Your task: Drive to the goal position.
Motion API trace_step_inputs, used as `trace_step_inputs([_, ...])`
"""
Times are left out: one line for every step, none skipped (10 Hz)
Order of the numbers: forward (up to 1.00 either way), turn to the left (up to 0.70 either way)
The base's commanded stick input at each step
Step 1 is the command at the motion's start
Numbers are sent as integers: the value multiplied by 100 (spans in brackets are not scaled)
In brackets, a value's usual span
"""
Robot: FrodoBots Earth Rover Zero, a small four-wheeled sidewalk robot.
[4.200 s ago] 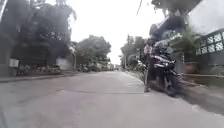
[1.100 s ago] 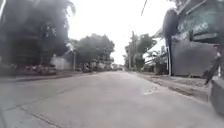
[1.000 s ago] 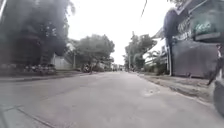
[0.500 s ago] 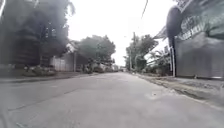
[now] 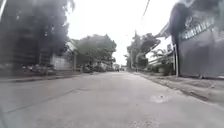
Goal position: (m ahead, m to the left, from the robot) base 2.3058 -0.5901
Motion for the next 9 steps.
trace_step_inputs([50, 0])
trace_step_inputs([50, 0])
trace_step_inputs([50, 0])
trace_step_inputs([50, 0])
trace_step_inputs([50, -14])
trace_step_inputs([50, -30])
trace_step_inputs([50, -46])
trace_step_inputs([50, -31])
trace_step_inputs([50, -5])
